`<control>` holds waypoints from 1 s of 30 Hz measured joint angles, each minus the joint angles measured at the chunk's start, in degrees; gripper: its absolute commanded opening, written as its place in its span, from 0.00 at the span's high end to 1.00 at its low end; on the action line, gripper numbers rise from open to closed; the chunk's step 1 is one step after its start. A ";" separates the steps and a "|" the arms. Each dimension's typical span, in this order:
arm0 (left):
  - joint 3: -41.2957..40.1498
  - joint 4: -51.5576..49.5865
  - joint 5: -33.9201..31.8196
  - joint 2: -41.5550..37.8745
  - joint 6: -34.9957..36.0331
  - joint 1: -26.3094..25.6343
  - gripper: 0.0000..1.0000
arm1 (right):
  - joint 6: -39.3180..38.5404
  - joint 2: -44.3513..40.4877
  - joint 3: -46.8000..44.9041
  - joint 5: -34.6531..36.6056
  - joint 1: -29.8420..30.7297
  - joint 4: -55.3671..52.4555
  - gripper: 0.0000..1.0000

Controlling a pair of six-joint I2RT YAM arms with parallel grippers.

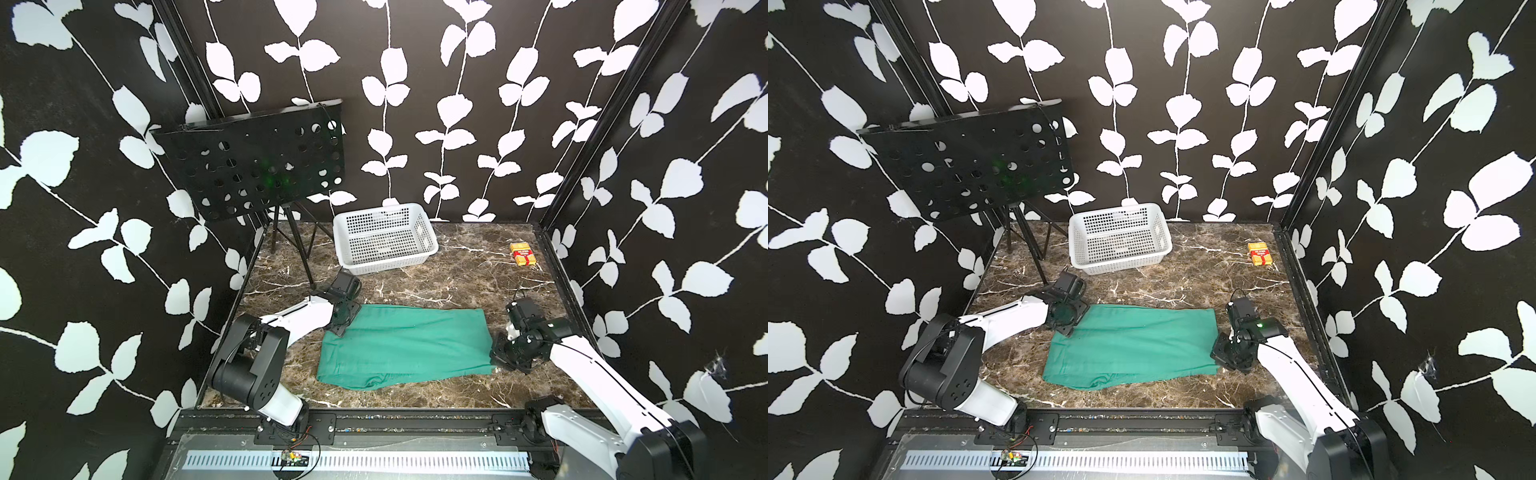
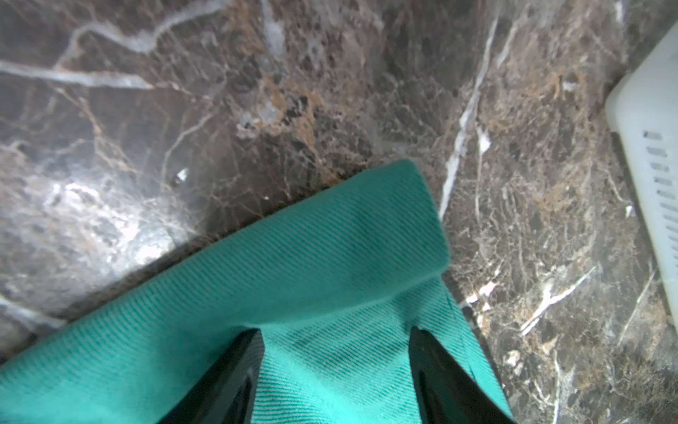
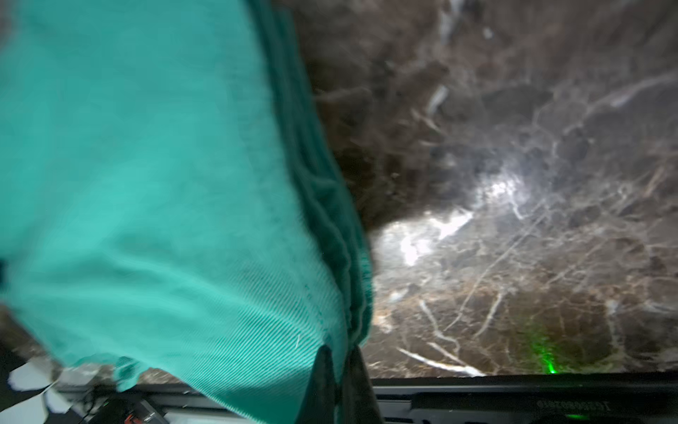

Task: Roll up the long pants
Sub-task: Adjust the long pant at the center of the board.

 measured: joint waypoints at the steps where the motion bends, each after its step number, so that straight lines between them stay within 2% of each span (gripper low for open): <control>1: 0.00 0.00 0.02 0.00 -0.02 0.00 0.32 | 0.04 1.36 -1.07 0.11 -0.22 0.76 0.79; 3: 0.00 0.00 0.02 0.00 -0.07 0.00 0.32 | -0.04 4.52 -1.68 1.09 -0.48 1.38 0.65; 6: 0.00 0.00 0.07 0.00 -0.07 0.00 0.32 | -1.49 5.40 -0.09 4.11 -0.83 -0.59 0.37; 9: 0.00 0.00 0.09 0.02 -0.07 -0.02 0.32 | -3.45 3.91 6.27 8.15 -0.87 -4.11 0.32; 13: 0.04 -0.02 0.09 0.02 -0.07 -0.09 0.31 | -7.17 2.97 17.07 9.94 -0.66 -4.57 0.39; 16: 0.11 -0.04 0.11 0.09 -0.07 -0.11 0.31 | -8.22 4.76 20.02 6.99 0.85 -2.43 0.57; 19: 0.11 -0.07 0.11 0.09 -0.11 -0.13 0.31 | -6.86 7.91 18.27 1.60 3.50 0.39 0.76; 20: 0.13 -0.07 0.09 0.09 -0.17 -0.17 0.31 | -6.08 8.35 16.79 -0.17 4.17 1.62 0.79; 24: 0.13 -0.13 -0.15 0.09 -0.55 -0.44 0.31 | -1.64 7.69 7.61 -5.07 5.38 4.81 0.85; 27: 0.13 -0.42 -0.22 0.09 -0.85 -0.44 0.31 | 2.23 7.89 0.11 -6.64 5.38 8.07 0.86; 28: 0.15 -0.59 -0.22 0.09 -0.87 -0.44 0.31 | 3.34 8.33 -1.62 -6.97 5.33 9.31 0.85; 30: 0.33 -0.96 -0.22 0.13 -0.92 -0.44 0.29 | 5.35 9.57 -3.10 -7.78 5.29 11.06 0.74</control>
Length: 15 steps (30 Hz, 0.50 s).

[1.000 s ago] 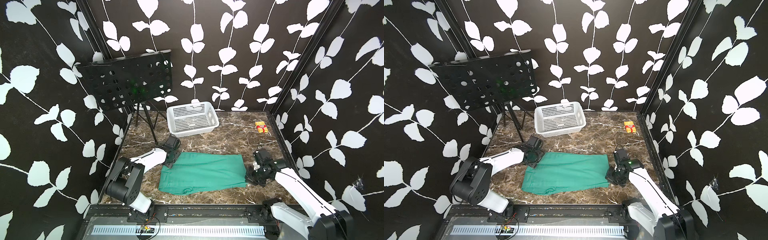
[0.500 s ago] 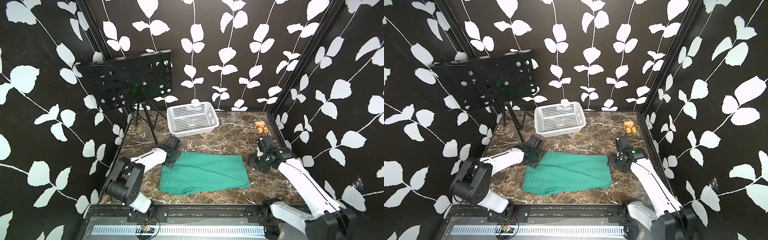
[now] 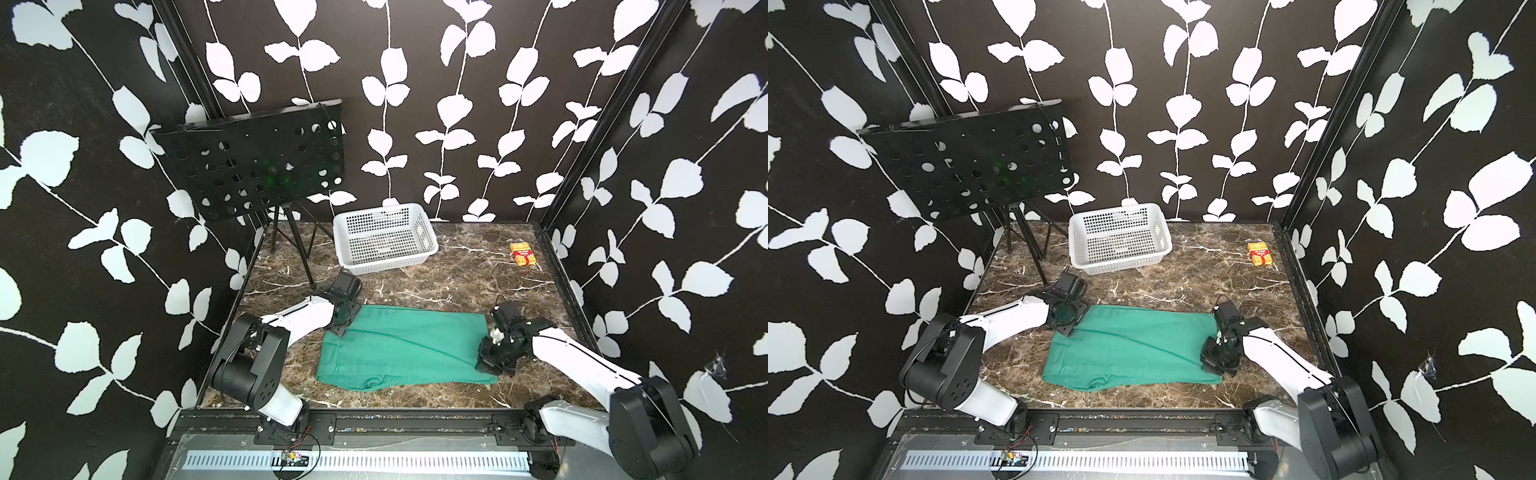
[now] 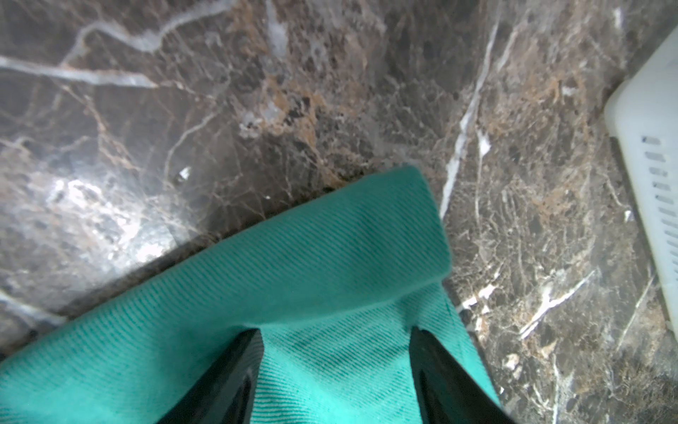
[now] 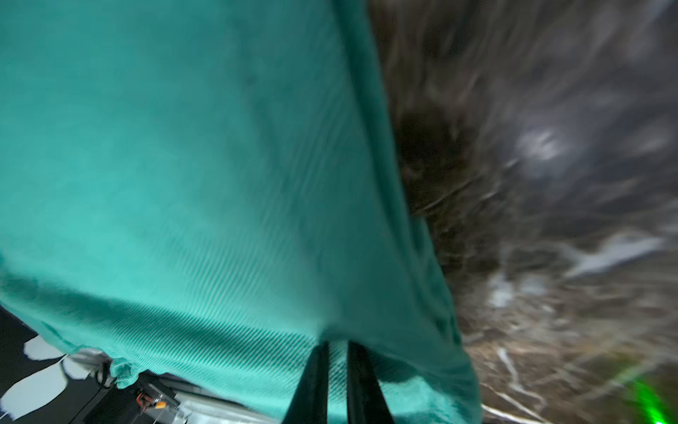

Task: Roll up the long pants
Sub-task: Adjust the long pant at the center of the board.

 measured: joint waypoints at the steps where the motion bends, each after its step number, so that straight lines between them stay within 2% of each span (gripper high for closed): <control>1: 0.11 -0.26 0.02 0.02 0.02 -0.02 0.28 | 0.74 0.35 0.17 -0.02 -0.07 0.48 0.68; 4: 0.28 -0.83 0.02 -0.02 0.04 -0.02 0.27 | 1.31 0.57 1.66 1.49 0.09 0.11 0.58; 7: 0.74 -1.90 0.00 -0.22 0.76 -0.02 0.25 | 0.04 -2.21 5.01 5.97 0.11 -1.66 0.55; 11: 2.58 -6.29 0.04 -0.37 3.26 -0.04 0.22 | -3.23 -5.60 12.41 10.29 0.04 -1.27 0.56; 15: 5.81 -8.79 0.07 -1.75 5.51 -0.37 0.21 | -5.49 0.96 18.29 11.89 -0.09 1.29 0.63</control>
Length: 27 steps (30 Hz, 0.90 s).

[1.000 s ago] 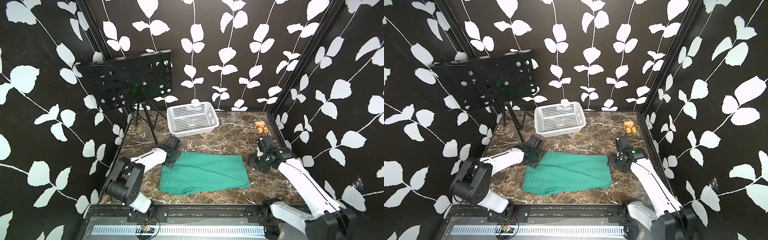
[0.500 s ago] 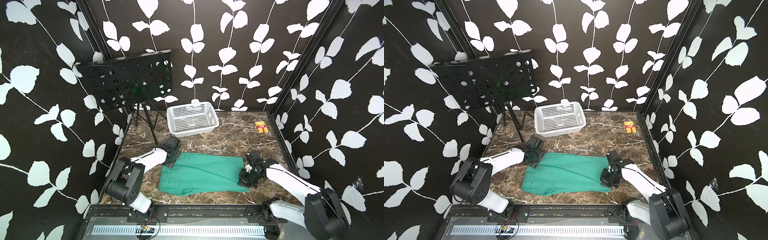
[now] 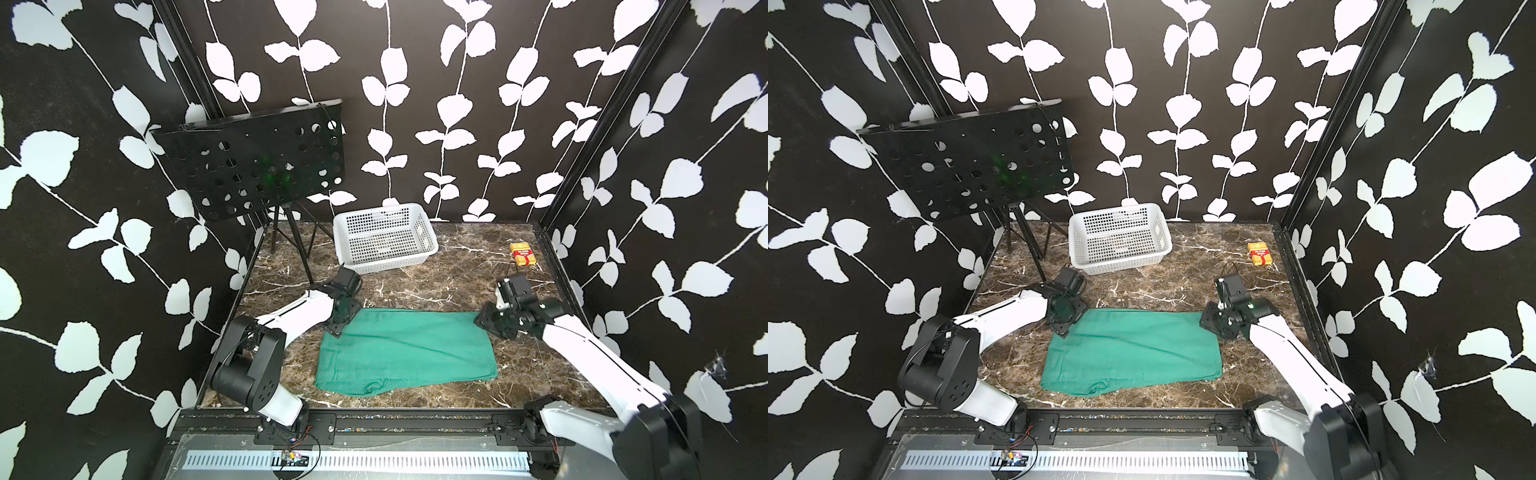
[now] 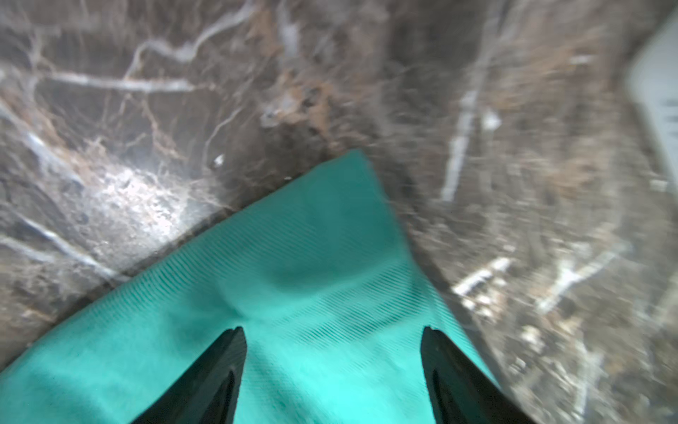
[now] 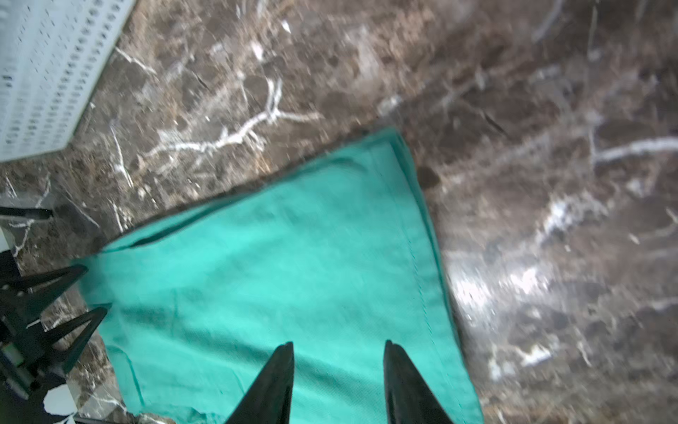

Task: Roll up the long pants
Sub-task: Adjust the long pant at the center of the board.

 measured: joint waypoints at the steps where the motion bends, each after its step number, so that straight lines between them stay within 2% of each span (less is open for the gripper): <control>1: 0.46 -0.20 0.00 -0.57 0.20 -0.07 0.22 | -0.09 2.89 0.81 -0.04 0.00 0.76 0.65; 6: 0.85 -1.40 -0.07 -5.05 0.31 -0.59 0.22 | 0.35 15.82 1.33 -0.57 -0.24 4.31 0.69; 10: -0.66 -3.06 -1.49 -9.40 0.85 -0.76 0.24 | 0.50 21.97 1.79 -1.70 -1.11 6.97 0.68; 14: -3.54 -4.50 -4.94 -16.76 3.08 -0.92 0.26 | -0.42 26.97 6.47 -3.04 -2.25 6.69 0.66; 21: -7.10 -5.29 -7.91 -29.24 9.31 -0.90 0.26 | -5.14 37.70 20.72 -1.55 -4.13 4.72 0.58; 27: -11.21 -3.93 -2.89 -27.91 14.69 -0.59 0.24 | -10.12 46.51 37.40 0.59 -6.99 3.96 0.45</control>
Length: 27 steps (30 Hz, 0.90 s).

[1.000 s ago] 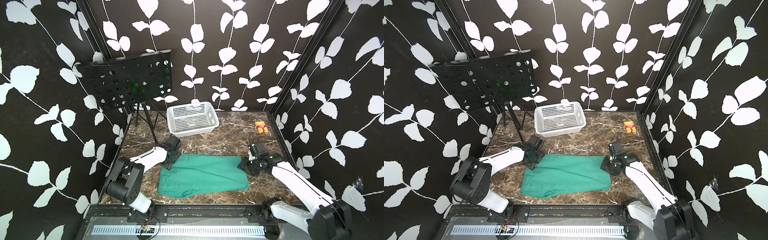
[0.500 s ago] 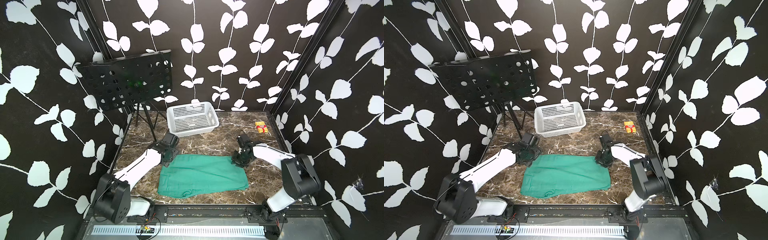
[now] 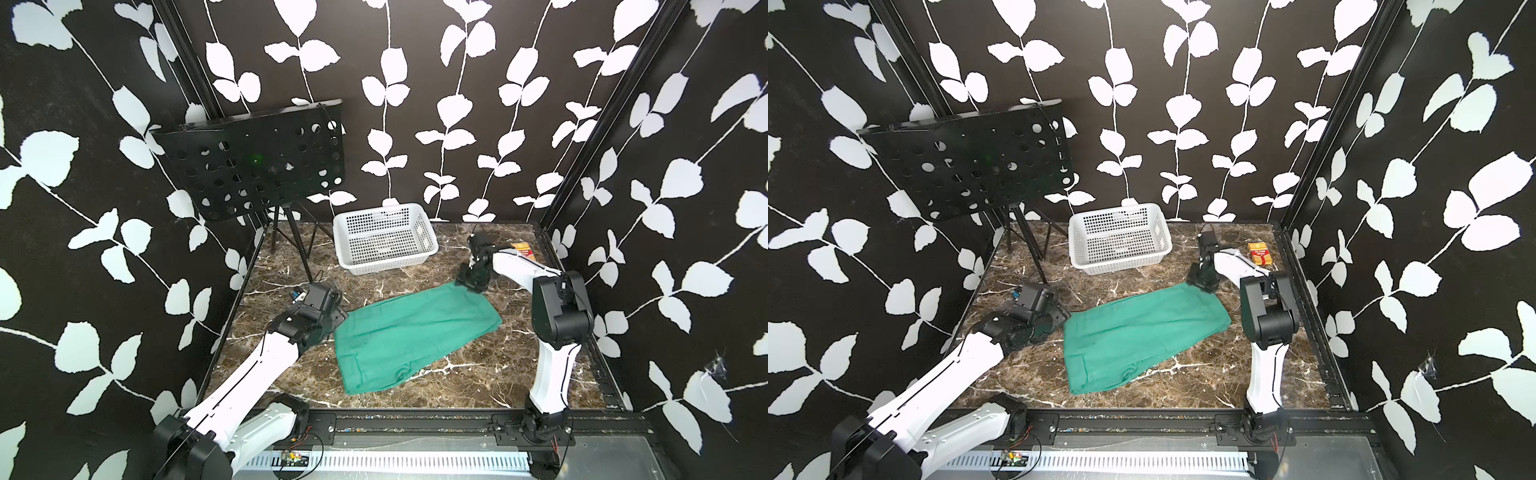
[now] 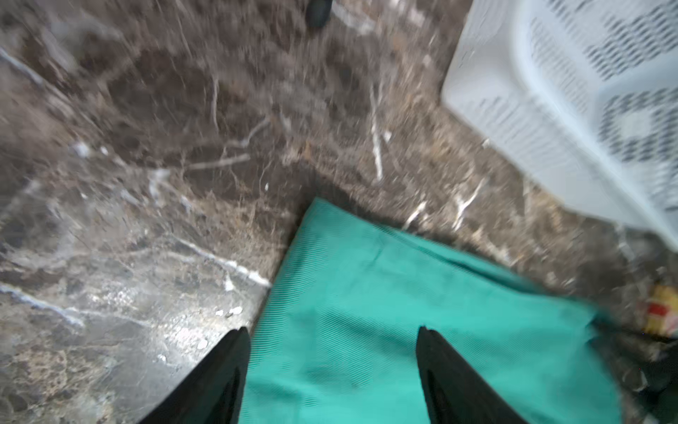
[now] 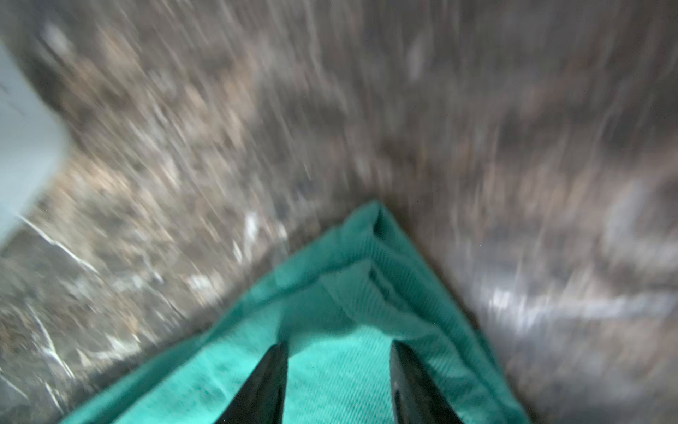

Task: Roll up the long pants
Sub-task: Adjust the long pant at the center of the board.

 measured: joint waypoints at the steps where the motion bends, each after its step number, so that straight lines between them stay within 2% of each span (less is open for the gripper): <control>1: -0.48 0.33 1.09 1.22 0.74 0.15 0.23 | -0.76 0.00 1.42 0.24 -0.31 0.00 0.43; 4: -1.46 1.86 3.61 4.57 2.10 0.33 0.22 | -2.08 -3.65 1.60 0.44 -1.11 -0.35 0.28; 6: -2.08 3.41 5.25 6.56 2.73 0.35 0.22 | -2.25 -10.51 -2.86 0.81 -1.18 -0.11 0.22; 10: -2.89 6.75 8.48 9.84 3.23 0.68 0.23 | -0.07 -26.64 -16.15 1.20 -1.42 -0.92 0.21; 14: -4.07 9.60 10.23 11.52 2.38 1.07 0.24 | 5.07 -39.36 -31.04 -0.72 -2.99 -1.20 0.25; 18: -6.54 11.85 10.14 9.81 -0.17 1.42 0.28 | 10.91 -44.78 -42.91 -3.19 -4.04 1.55 0.32; 23: -9.86 12.61 9.92 5.88 -3.76 1.79 0.29 | 16.15 -43.19 -49.81 -4.81 -4.66 8.68 0.42; 27: -11.34 12.35 9.75 2.56 -5.46 1.84 0.29 | 18.05 -38.49 -50.66 -5.70 -5.57 15.32 0.56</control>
